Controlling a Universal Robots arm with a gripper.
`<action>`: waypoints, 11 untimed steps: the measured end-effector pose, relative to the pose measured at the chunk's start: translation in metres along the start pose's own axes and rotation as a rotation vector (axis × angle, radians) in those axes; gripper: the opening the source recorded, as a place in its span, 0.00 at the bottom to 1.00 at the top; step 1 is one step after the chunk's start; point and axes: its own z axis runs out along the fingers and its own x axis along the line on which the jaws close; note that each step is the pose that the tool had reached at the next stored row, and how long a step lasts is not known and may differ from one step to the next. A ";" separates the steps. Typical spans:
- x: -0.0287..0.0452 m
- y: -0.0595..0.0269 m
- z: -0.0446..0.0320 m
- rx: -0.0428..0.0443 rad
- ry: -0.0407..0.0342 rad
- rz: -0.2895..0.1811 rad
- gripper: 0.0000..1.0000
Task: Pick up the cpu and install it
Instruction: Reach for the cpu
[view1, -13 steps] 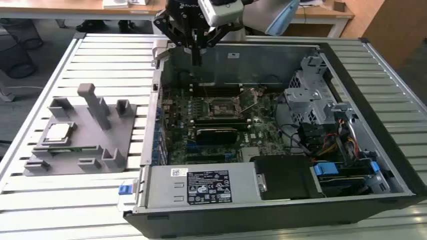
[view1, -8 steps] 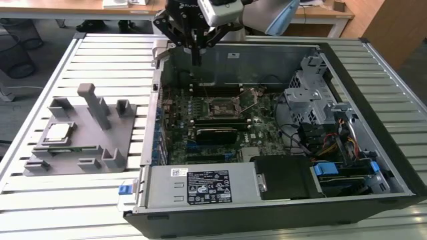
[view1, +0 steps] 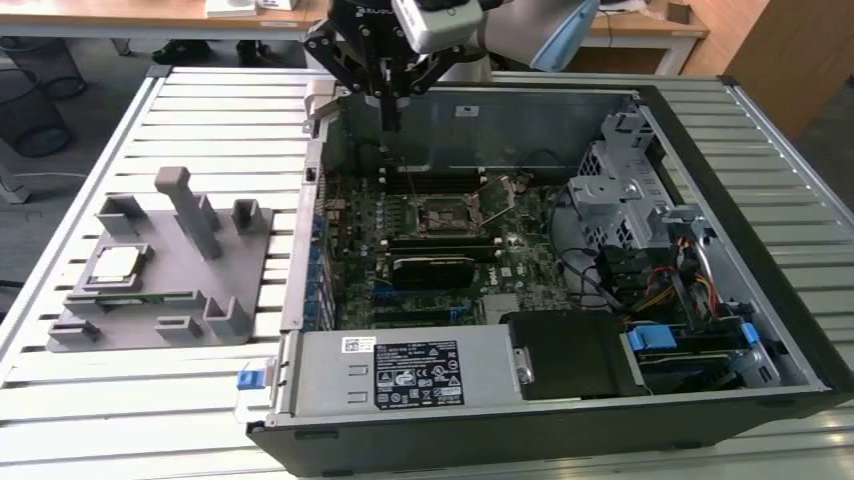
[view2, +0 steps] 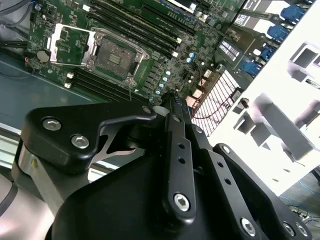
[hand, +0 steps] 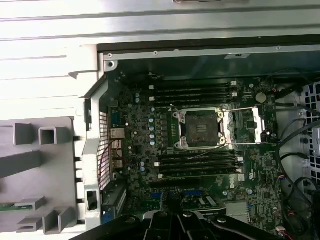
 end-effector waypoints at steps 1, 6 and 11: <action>0.0002 0.0000 0.0000 0.0000 0.0000 0.000 0.11; 0.0013 -0.0001 0.0000 0.0000 0.0000 0.000 0.11; 0.0029 -0.0002 0.0000 0.0000 0.0000 0.000 0.11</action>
